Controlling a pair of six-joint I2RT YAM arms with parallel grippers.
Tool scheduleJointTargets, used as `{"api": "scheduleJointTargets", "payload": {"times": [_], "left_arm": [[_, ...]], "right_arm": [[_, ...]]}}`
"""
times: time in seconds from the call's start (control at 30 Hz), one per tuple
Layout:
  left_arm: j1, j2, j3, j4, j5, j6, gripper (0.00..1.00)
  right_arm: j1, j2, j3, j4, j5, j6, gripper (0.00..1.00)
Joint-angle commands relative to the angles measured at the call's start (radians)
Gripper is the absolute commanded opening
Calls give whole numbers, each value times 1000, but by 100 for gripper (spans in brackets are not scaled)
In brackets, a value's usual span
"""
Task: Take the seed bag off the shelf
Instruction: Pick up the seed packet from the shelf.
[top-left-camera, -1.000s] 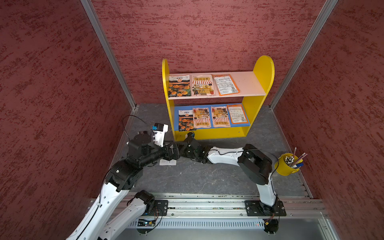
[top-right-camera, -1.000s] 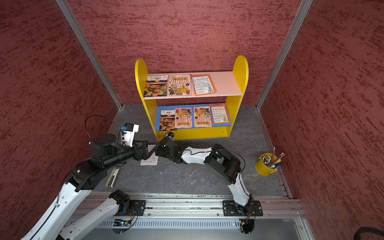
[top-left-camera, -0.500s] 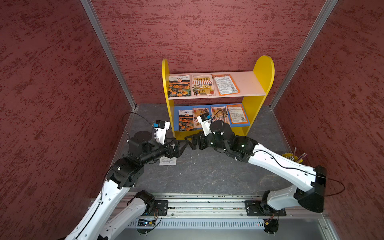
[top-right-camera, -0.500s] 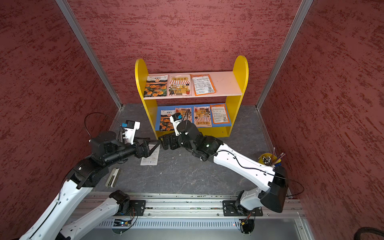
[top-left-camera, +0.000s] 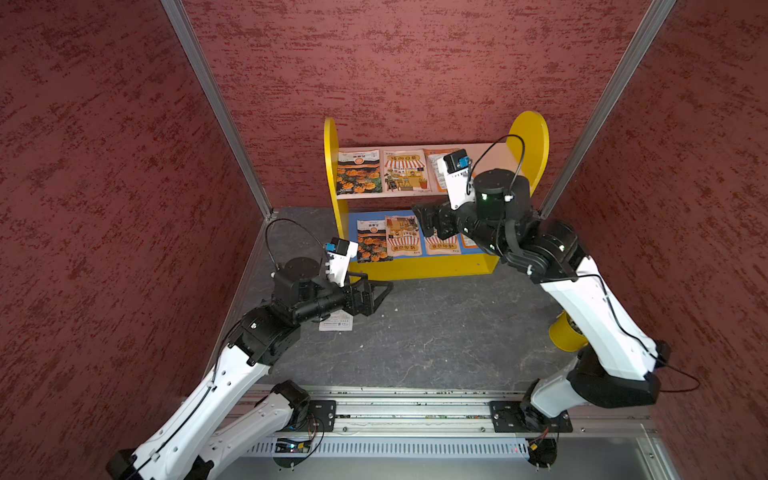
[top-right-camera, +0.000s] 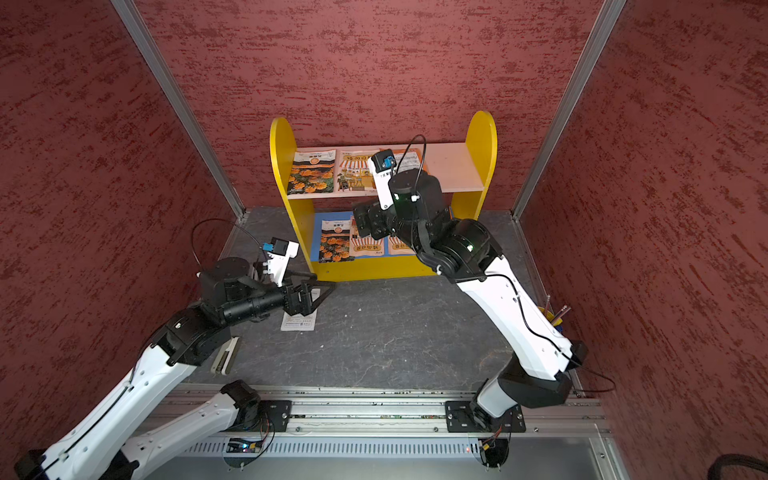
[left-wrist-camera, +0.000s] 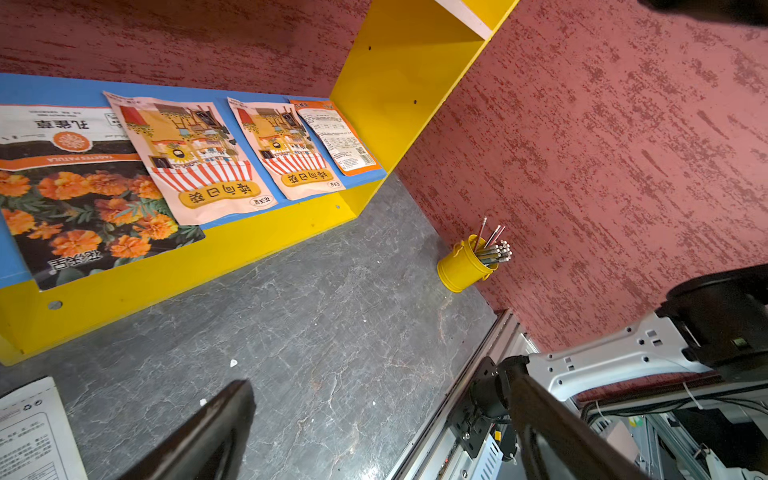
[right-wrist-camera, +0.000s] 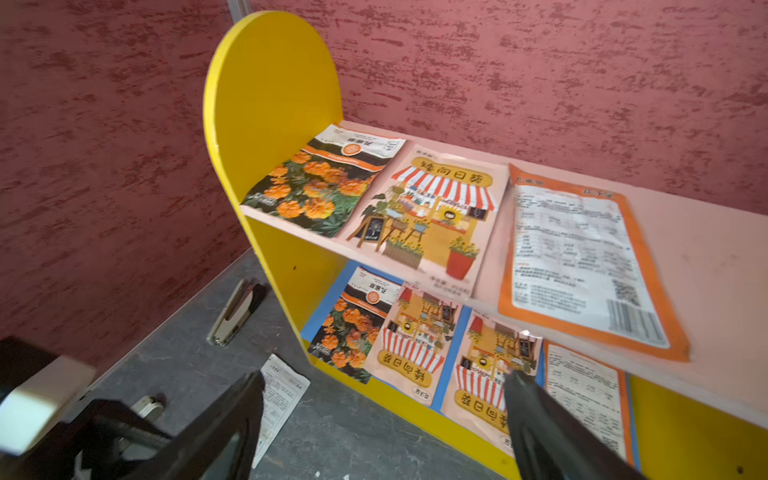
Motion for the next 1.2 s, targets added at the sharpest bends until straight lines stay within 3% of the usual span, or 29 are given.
{"api": "scheduleJointTargets", "payload": {"times": [0.0,0.2,0.6,0.93,1.17], "left_arm": [[-28,1,17,41,-30,21,100],[-80,10,-4,55,-61,22,100],[-110,30,-13,66,-88,17,100],[-116,29,-20,67,-98,17,100],[-120,19,-31,70,-99,14,100]], "right_arm": [[-52,121,171,-128,19,-77,89],[-151,279,380,-152,-37,-86,82],[-303,355,383,-111,-186,-17,71],[-312,261,224,-68,-172,-12,58],[-313,175,91,-28,-164,-6,57]]}}
